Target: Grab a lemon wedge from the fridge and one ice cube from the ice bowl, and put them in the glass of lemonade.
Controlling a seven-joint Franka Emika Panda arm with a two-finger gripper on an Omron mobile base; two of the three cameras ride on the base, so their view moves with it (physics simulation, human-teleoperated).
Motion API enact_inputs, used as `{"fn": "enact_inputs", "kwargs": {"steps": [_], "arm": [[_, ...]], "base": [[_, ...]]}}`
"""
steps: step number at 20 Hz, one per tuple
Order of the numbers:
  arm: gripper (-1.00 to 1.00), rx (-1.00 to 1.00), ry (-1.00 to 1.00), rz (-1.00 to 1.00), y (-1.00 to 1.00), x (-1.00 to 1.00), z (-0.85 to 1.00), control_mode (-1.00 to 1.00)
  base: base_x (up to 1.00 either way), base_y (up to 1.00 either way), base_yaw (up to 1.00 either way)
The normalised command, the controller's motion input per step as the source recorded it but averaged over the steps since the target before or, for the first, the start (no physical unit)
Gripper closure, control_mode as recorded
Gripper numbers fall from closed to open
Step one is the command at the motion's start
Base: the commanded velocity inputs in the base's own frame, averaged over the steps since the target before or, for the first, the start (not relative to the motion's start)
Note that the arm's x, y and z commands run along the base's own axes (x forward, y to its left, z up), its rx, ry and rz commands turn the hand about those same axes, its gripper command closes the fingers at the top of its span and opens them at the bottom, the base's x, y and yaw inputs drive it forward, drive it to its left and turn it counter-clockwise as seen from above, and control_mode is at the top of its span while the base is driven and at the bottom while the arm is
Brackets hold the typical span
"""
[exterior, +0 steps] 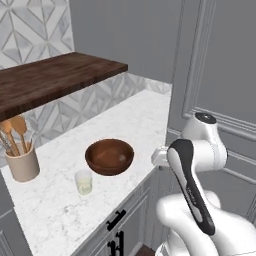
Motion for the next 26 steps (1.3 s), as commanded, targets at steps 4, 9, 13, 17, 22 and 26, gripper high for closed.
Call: {"fn": "enact_inputs", "kwargs": {"steps": [4,9,13,17,22,26], "arm": [[-1.00,0.00,0.00,0.00,0.00,0.00,0.00,1.00],[-1.00,0.00,0.00,0.00,0.00,0.00,0.00,1.00],[-1.00,0.00,0.00,0.00,0.00,0.00,0.00,1.00],[-1.00,0.00,0.00,0.00,0.00,0.00,0.00,1.00],[-1.00,0.00,0.00,0.00,0.00,0.00,0.00,1.00],[-1.00,0.00,0.00,0.00,0.00,0.00,0.00,1.00]], "base": [[-0.68,0.00,-0.69],[-0.39,0.00,-0.76],[-0.50,-0.44,-0.60],[-0.17,-0.88,-0.59],[0.00,-1.00,-0.63],[-0.10,-1.00,-0.51]]}}
